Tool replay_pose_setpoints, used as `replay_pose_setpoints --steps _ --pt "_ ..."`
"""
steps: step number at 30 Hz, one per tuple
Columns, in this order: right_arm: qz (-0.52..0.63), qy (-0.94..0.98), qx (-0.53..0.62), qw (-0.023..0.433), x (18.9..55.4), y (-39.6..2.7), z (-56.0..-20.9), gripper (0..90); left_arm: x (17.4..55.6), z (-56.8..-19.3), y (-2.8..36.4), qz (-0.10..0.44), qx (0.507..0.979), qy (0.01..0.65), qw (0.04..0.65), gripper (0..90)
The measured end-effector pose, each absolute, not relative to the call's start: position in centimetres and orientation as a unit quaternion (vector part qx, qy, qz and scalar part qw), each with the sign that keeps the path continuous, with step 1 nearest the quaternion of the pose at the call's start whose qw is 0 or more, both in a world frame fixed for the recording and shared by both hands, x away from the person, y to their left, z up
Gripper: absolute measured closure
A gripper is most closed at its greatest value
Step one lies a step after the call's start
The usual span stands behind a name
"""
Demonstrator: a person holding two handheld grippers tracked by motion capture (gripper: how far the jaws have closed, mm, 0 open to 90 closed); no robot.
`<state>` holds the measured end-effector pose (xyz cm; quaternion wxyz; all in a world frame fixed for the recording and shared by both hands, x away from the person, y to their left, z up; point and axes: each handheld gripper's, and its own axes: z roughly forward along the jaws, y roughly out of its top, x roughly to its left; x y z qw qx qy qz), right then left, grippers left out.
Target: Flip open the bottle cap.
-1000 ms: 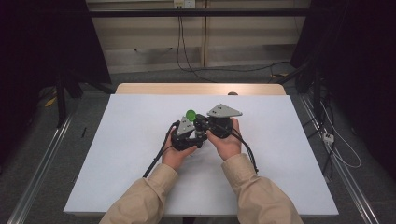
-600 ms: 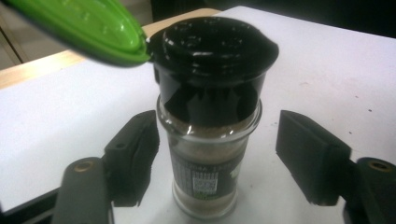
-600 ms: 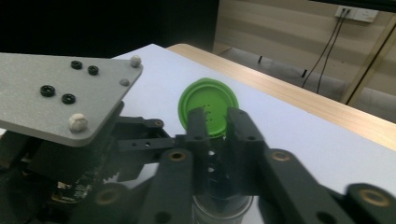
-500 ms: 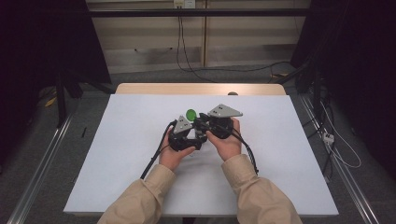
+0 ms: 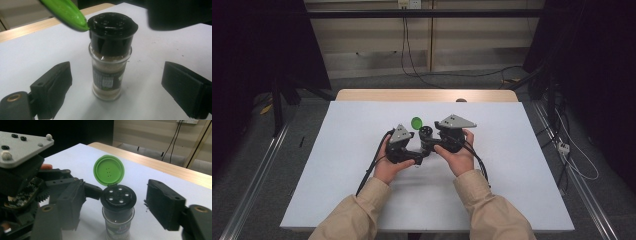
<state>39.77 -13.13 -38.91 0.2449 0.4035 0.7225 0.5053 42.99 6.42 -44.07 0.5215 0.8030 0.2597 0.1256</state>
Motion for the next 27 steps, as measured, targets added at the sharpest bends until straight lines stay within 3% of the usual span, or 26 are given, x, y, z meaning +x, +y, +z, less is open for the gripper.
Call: replay_pose_setpoints --steps 9,27 --pt "0.512 0.725 0.395 0.237 38.6 -13.7 -38.7 17.9 42.0 -43.6 8.5 0.140 0.810 0.263 0.505 6.3" --pt "0.503 0.734 0.393 0.234 35.7 -16.9 -40.3 8.6 40.5 -43.3 12.2 0.137 0.814 0.263 0.499 6.6"
